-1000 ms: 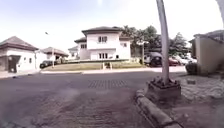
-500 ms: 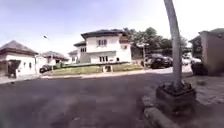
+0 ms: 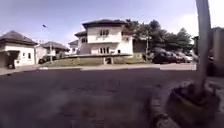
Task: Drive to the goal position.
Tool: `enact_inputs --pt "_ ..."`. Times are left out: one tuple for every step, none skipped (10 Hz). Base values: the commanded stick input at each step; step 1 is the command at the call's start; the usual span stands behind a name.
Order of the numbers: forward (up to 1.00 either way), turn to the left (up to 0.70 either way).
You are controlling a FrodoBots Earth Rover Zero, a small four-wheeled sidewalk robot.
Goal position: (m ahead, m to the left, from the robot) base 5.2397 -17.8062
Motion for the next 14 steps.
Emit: enact_inputs --pt "0.70 0.00" --pt "0.70 0.00" --pt "0.70 0.00" --pt "0.70 0.00" --pt "0.70 0.00" --pt "0.70 0.00" --pt "0.70 0.00" --pt "0.70 0.00" --pt "0.70 0.00" --pt "0.70 0.00" --pt "0.70 0.00" --pt "0.70 0.00" --pt "0.70 0.00" --pt "0.70 -0.02"
